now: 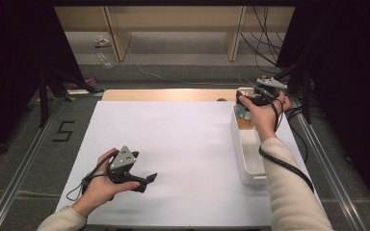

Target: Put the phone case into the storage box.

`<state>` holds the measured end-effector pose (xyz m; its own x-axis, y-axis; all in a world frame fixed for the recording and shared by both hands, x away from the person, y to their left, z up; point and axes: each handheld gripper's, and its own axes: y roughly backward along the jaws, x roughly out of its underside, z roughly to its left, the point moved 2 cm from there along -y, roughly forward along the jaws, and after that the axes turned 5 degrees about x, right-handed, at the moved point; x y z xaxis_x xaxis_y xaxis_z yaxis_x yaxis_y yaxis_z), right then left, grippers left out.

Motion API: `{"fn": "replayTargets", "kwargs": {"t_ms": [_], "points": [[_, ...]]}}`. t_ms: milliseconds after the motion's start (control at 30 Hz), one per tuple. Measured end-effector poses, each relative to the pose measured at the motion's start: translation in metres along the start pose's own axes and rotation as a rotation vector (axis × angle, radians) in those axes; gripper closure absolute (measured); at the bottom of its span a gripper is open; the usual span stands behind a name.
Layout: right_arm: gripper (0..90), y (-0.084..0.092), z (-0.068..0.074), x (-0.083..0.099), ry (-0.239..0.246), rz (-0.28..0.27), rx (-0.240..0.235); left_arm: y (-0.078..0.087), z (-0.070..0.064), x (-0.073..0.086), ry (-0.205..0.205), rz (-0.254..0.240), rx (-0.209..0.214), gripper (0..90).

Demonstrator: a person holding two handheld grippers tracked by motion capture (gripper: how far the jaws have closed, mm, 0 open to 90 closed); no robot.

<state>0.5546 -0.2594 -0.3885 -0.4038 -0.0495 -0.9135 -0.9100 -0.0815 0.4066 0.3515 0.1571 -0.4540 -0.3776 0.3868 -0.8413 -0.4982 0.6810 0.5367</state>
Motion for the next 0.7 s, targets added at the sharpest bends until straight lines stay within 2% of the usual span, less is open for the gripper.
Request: {"fn": "replayTargets", "kwargs": {"t_ms": [700], "points": [[3.7, 0.020, 0.000, 0.011, 0.015, -0.002, -0.036, 0.000, 0.000, 0.000, 0.000, 0.001, -0.003, 1.8]]}}
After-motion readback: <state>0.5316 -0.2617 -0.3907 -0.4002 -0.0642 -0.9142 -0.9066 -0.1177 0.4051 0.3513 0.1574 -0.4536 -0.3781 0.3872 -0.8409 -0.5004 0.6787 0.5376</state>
